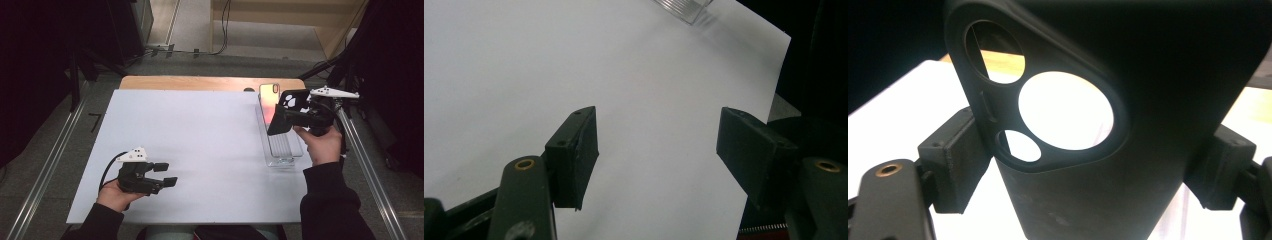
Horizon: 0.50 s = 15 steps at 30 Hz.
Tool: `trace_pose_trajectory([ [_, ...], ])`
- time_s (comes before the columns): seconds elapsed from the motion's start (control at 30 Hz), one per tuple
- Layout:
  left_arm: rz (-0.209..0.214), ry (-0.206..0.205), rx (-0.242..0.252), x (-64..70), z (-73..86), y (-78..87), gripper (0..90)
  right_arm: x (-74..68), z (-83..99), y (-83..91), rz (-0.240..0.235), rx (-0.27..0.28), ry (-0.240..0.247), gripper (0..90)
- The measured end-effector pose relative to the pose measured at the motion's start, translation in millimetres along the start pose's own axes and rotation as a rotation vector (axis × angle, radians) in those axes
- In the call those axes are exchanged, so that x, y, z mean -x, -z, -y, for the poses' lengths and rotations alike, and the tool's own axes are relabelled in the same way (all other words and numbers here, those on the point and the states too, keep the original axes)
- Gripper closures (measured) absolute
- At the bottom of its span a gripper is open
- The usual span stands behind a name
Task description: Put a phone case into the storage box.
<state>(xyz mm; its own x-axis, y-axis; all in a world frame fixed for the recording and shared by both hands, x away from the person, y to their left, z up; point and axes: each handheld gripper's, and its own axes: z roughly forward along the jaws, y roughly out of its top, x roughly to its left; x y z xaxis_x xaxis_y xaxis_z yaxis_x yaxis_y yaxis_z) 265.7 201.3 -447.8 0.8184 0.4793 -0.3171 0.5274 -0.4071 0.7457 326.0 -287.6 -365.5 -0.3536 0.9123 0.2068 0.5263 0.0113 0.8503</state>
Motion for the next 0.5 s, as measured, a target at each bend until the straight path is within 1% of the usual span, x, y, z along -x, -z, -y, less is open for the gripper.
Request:
trace_pose_trajectory([
  [0.07,-0.005,-0.002,-0.004,-0.4,0.2,0.4,33.8,5.1,0.4,-4.9,0.018,-0.003,-0.009,14.2],
  [0.17,-0.01,0.002,0.003,-2.1,0.7,0.3,33.7,12.6,1.5,-13.2,0.037,-0.014,-0.029,14.2],
  [0.23,-0.012,0.007,0.006,-2.7,0.8,0.4,33.8,16.6,1.9,-18.3,0.056,-0.021,-0.029,14.2],
  [0.33,-0.011,0.006,0.004,-2.6,0.8,0.3,33.8,22.3,2.6,-26.5,0.07,-0.027,-0.038,14.2],
  [0.43,-0.008,0.002,0.003,-1.2,0.3,-1.2,33.8,27.4,5.0,-39.8,0.091,-0.051,-0.044,14.2],
  [0.5,-0.011,-0.003,-0.005,-0.7,0.0,-1.9,33.8,31.5,7.4,-50.4,0.092,-0.07,-0.062,14.2],
])
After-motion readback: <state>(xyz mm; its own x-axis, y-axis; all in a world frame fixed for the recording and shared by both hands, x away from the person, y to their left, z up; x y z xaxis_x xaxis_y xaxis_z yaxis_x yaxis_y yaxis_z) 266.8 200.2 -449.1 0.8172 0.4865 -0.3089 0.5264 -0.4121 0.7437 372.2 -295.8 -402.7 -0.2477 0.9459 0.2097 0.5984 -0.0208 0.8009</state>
